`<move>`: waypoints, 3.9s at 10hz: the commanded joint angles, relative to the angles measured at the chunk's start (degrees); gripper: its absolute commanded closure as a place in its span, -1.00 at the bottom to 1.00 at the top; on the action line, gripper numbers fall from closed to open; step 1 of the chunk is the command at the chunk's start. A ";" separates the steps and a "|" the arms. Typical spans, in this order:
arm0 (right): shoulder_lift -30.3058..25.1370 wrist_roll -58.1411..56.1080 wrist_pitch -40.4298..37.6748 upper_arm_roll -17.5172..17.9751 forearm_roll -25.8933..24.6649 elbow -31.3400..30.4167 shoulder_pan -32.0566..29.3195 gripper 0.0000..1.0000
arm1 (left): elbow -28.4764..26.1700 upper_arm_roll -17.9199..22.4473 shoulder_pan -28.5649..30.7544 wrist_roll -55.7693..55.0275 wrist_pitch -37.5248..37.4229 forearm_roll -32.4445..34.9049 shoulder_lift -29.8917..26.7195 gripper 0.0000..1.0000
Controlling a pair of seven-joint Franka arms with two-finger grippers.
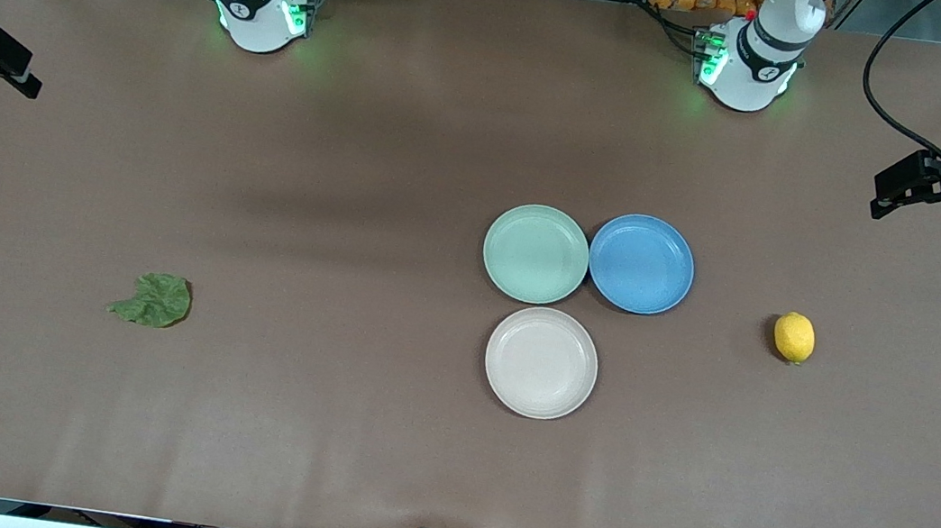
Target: Place lemon and lettuce in plates
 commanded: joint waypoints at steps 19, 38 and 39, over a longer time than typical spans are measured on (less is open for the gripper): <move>3.98 -1.24 33.93 -0.67 -1.43 -27.17 0.08 -1.00 | -4.09 1.08 5.09 3.03 4.42 -0.38 8.79 -1.00; 39.95 -0.36 66.73 1.17 2.08 -20.67 -5.02 0.99 | -16.08 0.99 10.01 2.94 34.69 8.32 33.83 -1.00; 39.43 -0.19 66.64 1.35 2.17 -20.59 -5.19 1.00 | -16.08 0.99 10.01 2.94 34.86 8.23 34.45 -1.00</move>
